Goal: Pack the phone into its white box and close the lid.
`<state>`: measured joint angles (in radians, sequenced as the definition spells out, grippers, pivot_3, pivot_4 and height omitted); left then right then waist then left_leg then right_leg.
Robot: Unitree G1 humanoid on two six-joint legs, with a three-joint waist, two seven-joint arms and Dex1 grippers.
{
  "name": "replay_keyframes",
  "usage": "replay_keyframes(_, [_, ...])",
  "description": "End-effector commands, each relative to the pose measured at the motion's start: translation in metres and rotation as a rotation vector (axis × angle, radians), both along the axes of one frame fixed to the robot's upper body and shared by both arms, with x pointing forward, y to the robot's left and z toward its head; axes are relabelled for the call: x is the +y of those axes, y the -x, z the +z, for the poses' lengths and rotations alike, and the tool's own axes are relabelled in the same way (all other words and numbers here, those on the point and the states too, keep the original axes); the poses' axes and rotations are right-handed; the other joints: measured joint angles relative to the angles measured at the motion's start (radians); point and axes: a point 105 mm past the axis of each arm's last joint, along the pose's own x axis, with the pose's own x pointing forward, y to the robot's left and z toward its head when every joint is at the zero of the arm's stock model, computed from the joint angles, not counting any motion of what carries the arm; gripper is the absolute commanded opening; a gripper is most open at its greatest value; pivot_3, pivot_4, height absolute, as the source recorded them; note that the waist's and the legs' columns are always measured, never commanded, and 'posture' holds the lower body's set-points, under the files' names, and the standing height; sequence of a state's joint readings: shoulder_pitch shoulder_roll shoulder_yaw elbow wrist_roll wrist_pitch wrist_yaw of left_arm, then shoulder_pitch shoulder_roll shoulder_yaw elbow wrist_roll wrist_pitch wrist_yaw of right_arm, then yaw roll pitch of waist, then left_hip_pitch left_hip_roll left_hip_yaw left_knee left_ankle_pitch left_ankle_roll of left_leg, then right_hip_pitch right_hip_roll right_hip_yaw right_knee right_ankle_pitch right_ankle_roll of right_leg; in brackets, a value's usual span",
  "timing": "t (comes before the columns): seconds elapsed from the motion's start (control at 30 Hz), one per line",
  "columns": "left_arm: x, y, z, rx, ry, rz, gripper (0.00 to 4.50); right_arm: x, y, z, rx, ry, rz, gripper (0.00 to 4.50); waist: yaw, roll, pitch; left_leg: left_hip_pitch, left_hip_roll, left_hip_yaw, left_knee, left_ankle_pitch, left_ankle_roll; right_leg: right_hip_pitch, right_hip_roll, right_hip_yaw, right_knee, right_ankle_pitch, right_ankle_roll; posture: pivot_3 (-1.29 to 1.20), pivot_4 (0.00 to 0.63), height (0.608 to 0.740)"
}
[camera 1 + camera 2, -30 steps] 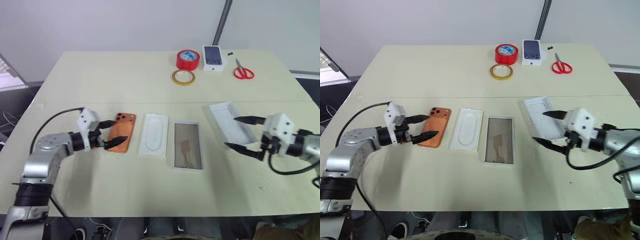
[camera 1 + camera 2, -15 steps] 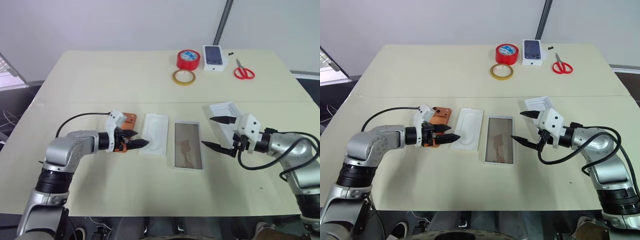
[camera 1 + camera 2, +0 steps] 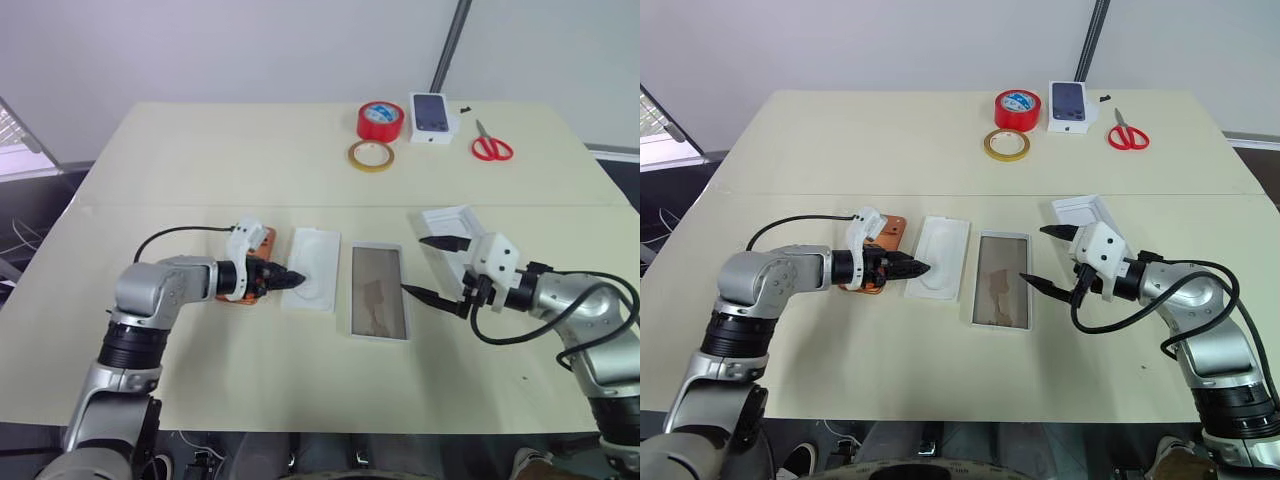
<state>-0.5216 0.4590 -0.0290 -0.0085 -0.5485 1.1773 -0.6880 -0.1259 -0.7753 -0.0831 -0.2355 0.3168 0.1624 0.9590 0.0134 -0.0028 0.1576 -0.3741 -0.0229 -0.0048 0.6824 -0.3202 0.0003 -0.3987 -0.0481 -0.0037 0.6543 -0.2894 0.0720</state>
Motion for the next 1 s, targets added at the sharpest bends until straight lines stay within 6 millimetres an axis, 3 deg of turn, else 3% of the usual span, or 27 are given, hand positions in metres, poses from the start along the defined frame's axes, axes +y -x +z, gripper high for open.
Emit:
replay_keyframes(0.03, [-0.003,0.008,-0.022,0.081,-0.035,0.009,1.11,0.005,0.002,0.009,-0.047,-0.003,0.015,4.50,0.000,0.000,0.000,0.000,0.000,0.000,0.000,0.000,0.000,0.000,0.000,0.000,0.000,0.000,0.000,0.00,0.150,0.740])
replay_keyframes(0.1, [-0.005,0.011,-0.022,0.096,-0.021,0.002,0.09,0.007,0.002,0.010,-0.049,-0.005,0.019,4.50,0.000,0.000,0.000,0.000,0.000,0.000,0.000,0.000,0.000,0.000,0.000,0.000,0.000,0.000,0.000,0.00,0.150,0.740])
replay_keyframes(0.13, [-0.006,0.012,-0.022,0.098,-0.018,0.000,0.04,0.007,0.002,0.010,-0.050,-0.006,0.020,4.50,0.000,0.000,0.000,0.000,0.000,0.000,0.000,0.000,0.000,0.000,0.000,0.000,0.000,0.000,0.000,0.00,0.150,0.740])
replay_keyframes(0.33, [0.000,0.014,-0.023,0.120,-0.014,0.033,0.04,0.012,0.010,0.004,-0.025,0.015,0.071,4.50,-0.002,0.000,0.000,0.000,0.000,0.000,0.000,0.000,0.000,0.000,0.000,0.000,0.000,0.000,0.000,0.00,0.150,0.740])
replay_keyframes(0.53, [0.011,-0.004,0.008,0.088,0.119,0.136,0.04,0.029,0.048,-0.022,0.138,0.023,0.209,4.50,-0.004,-0.001,0.001,-0.001,0.000,0.000,-0.001,0.000,0.000,-0.001,0.000,0.000,0.000,0.000,0.000,0.00,0.150,0.740])
replay_keyframes(0.67, [0.014,-0.010,0.025,0.057,0.197,0.189,0.04,0.048,0.053,-0.029,0.183,0.001,0.241,4.50,-0.009,-0.002,0.001,0.000,0.000,0.000,0.000,0.000,-0.001,-0.001,0.000,0.000,0.001,0.000,0.000,0.00,0.150,0.740])
replay_keyframes(0.83, [0.007,-0.010,0.027,0.045,0.212,0.227,0.04,0.052,0.050,-0.064,0.201,0.175,0.267,4.50,-0.001,-0.003,0.002,-0.002,0.000,0.000,0.000,0.001,-0.001,-0.003,0.000,0.000,0.000,0.000,0.000,0.00,0.150,0.740])
replay_keyframes(0.93, [0.006,-0.010,0.026,0.044,0.209,0.247,0.00,0.048,0.047,-0.075,0.243,0.228,0.273,3.72,-0.001,-0.004,0.002,-0.002,-0.001,0.000,0.000,0.003,-0.005,-0.002,0.000,0.000,0.000,0.000,0.000,0.00,0.150,0.740])
replay_keyframes(1.0, [0.007,-0.010,0.025,0.055,0.216,0.258,0.00,0.046,0.043,-0.074,0.227,0.247,0.275,2.74,-0.001,-0.004,0.002,-0.002,-0.001,0.000,0.000,0.003,-0.006,-0.002,0.000,0.000,0.000,0.000,0.000,0.00,0.150,0.740])
